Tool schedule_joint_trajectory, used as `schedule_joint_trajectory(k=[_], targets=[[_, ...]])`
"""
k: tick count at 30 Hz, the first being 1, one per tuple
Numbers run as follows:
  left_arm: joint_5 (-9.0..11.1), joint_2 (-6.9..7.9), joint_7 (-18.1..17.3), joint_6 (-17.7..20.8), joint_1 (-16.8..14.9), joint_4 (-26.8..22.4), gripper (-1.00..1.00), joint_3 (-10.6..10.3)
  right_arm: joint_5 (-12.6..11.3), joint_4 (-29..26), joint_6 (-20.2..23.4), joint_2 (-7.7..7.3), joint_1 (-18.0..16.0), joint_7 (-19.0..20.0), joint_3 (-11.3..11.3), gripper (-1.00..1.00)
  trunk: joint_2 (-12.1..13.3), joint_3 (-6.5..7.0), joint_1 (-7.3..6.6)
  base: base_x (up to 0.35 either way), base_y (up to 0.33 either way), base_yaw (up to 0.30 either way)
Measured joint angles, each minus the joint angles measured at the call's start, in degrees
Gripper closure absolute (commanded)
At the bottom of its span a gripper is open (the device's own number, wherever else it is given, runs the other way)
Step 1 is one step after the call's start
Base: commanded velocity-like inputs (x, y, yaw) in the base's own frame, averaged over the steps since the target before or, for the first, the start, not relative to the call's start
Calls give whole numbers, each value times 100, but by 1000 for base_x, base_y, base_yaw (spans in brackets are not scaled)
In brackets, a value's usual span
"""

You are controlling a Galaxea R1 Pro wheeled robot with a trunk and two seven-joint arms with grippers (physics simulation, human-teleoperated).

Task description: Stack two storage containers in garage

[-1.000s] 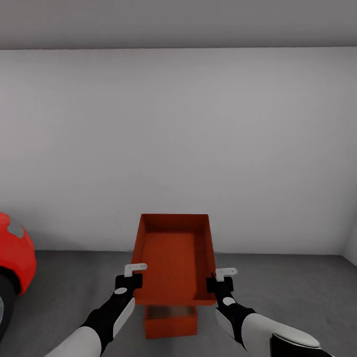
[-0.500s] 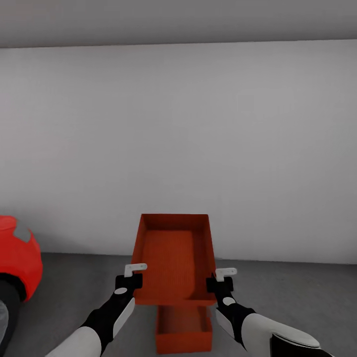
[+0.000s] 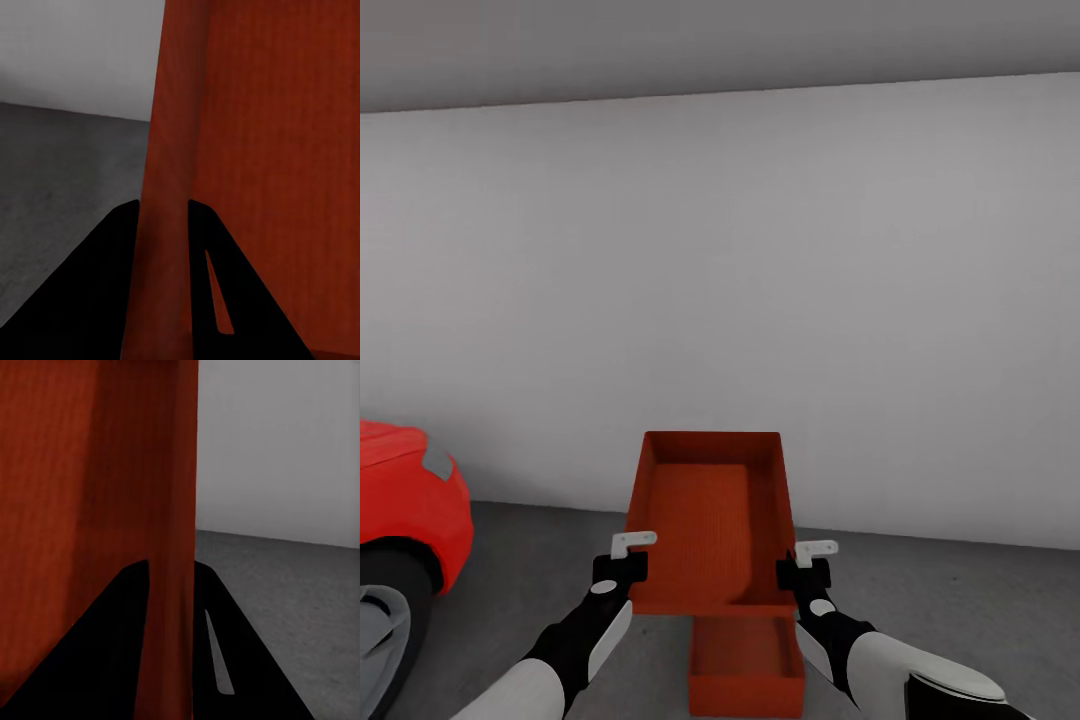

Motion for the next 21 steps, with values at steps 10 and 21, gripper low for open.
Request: schedule_joint_trajectory(k=[10, 21], targets=[[-17, -2, -4, 4, 0, 0, 100, 17, 19, -3, -4, 2, 0, -12, -13, 100, 0, 0, 0, 0, 0, 0], [-2, 3, -6, -1, 0, -1, 100, 6, 33, -5, -7, 4, 0, -23, -19, 100, -1, 0, 0, 0, -148, 0]])
